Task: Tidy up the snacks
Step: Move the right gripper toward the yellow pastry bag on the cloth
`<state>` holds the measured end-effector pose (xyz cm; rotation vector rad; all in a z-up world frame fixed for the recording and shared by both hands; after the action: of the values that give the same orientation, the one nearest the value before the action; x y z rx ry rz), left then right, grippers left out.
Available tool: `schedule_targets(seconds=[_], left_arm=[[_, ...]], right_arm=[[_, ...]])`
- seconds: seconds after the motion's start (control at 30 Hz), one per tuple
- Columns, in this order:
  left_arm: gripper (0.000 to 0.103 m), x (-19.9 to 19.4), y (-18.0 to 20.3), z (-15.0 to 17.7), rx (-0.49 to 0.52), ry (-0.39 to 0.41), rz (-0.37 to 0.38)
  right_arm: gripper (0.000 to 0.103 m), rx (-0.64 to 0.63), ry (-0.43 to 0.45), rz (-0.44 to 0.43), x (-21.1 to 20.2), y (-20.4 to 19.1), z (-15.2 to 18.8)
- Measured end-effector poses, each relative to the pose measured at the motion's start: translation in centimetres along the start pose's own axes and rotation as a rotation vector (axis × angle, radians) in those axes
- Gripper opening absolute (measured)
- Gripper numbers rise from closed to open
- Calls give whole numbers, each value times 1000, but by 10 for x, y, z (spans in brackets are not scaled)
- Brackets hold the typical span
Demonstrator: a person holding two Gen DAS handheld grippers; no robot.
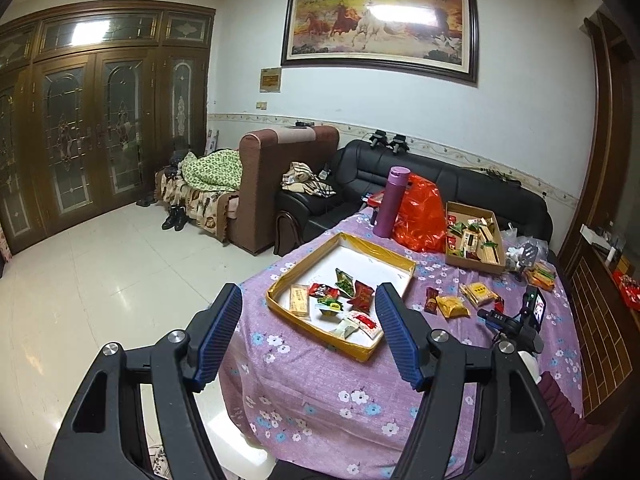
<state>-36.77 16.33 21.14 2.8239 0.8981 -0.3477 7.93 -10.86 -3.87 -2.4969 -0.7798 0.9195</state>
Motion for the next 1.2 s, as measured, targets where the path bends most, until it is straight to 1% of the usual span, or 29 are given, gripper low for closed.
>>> schedule_targets(seconds=[0.13,0.2,0.23,0.3,0.43,0.47,0.53,0.6,0.67,0.73,0.77,0.8,0.87,0.93,1.03,1.13,1.17,1.2], left_arm=[[70,18,9,4,-8,-34,50],[71,38,22,9,-15,-73,103],[71,54,33,11,-18,-104,143],[71,77,53,14,-16,-133,202],[71,134,108,21,51,-160,319],[71,143,118,25,67,-167,333],[71,168,138,38,107,-202,368],[71,191,153,57,140,-257,405],[71,205,159,73,150,-304,427],[71,217,161,86,147,-340,456],[71,221,161,91,137,-354,463],[71,226,161,96,121,-370,478],[71,233,160,100,100,-387,499],[71,239,161,104,88,-395,508],[71,242,162,108,77,-403,528],[71,244,160,112,89,-402,532],[71,244,160,113,93,-402,535],[71,243,160,114,97,-402,537]], right_arm=[[46,6,-6,10,0,3,0],[47,13,-22,5,2,4,1],[47,15,-30,3,4,4,1],[48,8,-34,1,4,2,2],[49,-26,-36,-6,4,-5,4],[49,-32,-39,-9,5,-7,4],[49,-39,-53,-22,8,-9,6],[49,-30,-63,-35,10,-10,6],[53,-34,-71,-36,11,-12,6],[55,-24,-88,-34,14,-16,5],[55,2,-104,-46,16,-18,6],[55,54,-131,-73,21,-22,6],[55,116,-164,-86,32,-28,5],[56,119,-184,-52,45,-37,2],[59,58,-193,62,63,-51,-3],[65,39,-208,132,77,-63,-3],[69,36,-208,152,80,-65,-4],[71,25,-203,175,82,-69,-5]])
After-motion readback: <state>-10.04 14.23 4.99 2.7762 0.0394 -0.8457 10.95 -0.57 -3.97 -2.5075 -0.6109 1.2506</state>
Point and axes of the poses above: each gripper's, at about its wrist camera, not at the fingertips, and x roughly the way its jaws point, y to its right, z to its underside, the point moved 7 cm from there along x, roughly the way its jaws point, and after that the axes turned 10 degrees about y, right-handed, at the moved point
